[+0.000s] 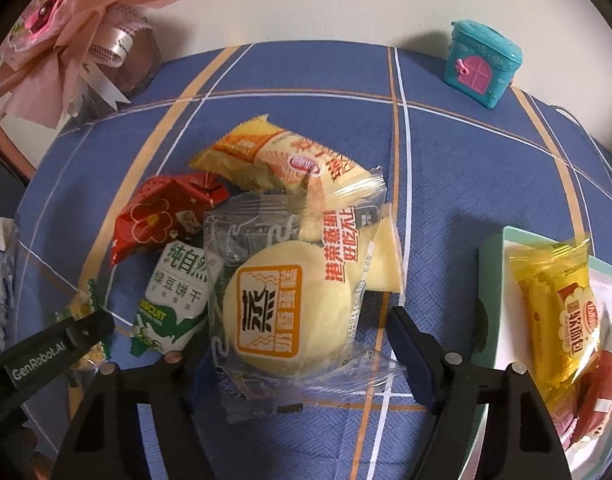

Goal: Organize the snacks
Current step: 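Close the left gripper on the cookie pack while the right gripper closes on the bun, then carry the cookie pack with the left tool while the right tool carries the bun to the tray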

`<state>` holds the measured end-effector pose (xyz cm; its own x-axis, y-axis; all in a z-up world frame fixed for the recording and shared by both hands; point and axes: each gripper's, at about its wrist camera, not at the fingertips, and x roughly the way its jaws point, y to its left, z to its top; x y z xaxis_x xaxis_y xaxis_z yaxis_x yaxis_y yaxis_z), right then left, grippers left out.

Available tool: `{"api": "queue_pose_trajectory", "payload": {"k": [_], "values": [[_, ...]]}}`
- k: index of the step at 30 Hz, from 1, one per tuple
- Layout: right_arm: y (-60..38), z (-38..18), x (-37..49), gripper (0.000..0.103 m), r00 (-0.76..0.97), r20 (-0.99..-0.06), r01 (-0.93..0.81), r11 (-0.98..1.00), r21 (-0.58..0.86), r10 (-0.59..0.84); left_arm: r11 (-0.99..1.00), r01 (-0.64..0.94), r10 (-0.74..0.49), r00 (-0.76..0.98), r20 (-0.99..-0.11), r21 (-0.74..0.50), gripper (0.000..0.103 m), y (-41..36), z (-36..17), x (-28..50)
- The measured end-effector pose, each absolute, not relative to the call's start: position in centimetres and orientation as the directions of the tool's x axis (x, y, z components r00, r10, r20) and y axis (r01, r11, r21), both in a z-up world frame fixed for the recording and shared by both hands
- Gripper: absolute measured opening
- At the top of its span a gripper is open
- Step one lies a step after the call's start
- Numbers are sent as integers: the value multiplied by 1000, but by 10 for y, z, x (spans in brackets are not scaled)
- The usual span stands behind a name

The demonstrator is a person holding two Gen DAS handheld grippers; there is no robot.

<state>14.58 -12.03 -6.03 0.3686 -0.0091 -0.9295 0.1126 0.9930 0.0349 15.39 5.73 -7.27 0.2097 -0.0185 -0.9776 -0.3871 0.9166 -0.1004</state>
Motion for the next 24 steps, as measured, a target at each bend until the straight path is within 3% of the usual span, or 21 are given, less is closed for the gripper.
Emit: {"api": "queue_pose_trajectory", "payload": {"k": [24], "values": [[-178, 14, 124, 78, 398, -917, 238, 964, 115, 12, 922, -290, -138, 373, -918, -257, 56, 48, 16, 132]]}}
